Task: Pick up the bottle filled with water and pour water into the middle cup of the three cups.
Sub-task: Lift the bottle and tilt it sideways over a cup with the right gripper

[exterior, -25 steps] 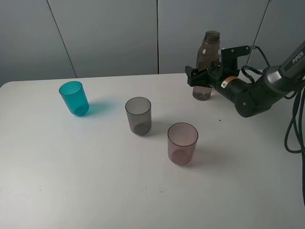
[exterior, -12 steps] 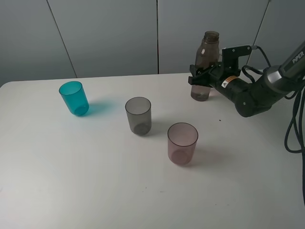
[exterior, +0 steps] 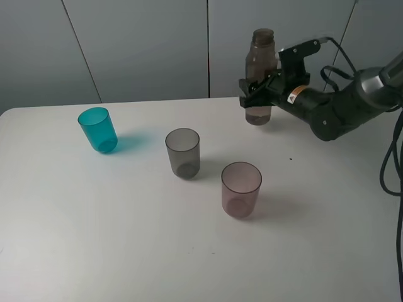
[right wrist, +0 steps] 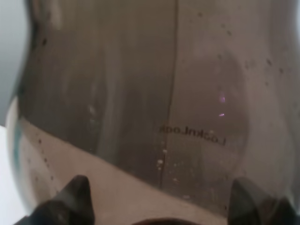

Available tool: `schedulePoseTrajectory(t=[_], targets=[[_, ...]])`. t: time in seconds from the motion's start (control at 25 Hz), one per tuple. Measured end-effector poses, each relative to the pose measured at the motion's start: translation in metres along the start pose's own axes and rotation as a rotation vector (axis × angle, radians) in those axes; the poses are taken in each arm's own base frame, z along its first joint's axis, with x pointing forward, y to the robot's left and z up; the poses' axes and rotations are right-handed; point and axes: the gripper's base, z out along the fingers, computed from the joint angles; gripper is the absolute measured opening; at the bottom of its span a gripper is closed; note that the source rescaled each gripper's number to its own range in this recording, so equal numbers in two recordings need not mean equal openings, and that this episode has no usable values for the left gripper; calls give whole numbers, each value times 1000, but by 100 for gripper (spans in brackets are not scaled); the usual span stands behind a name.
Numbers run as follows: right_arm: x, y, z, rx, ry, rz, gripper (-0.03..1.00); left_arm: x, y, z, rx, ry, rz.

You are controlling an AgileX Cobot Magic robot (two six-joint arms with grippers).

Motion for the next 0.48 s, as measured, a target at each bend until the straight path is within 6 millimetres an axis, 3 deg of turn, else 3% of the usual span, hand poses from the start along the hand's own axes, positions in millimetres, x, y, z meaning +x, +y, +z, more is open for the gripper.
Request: schedulePoseTrajectory(t=[0.2,0.48], targets=[[-21,28,0,-49,-53,-144,0,0,0,0,0,0,0],[-28,61,1,-57,-74,-459,0,0,0,0,0,0,0]])
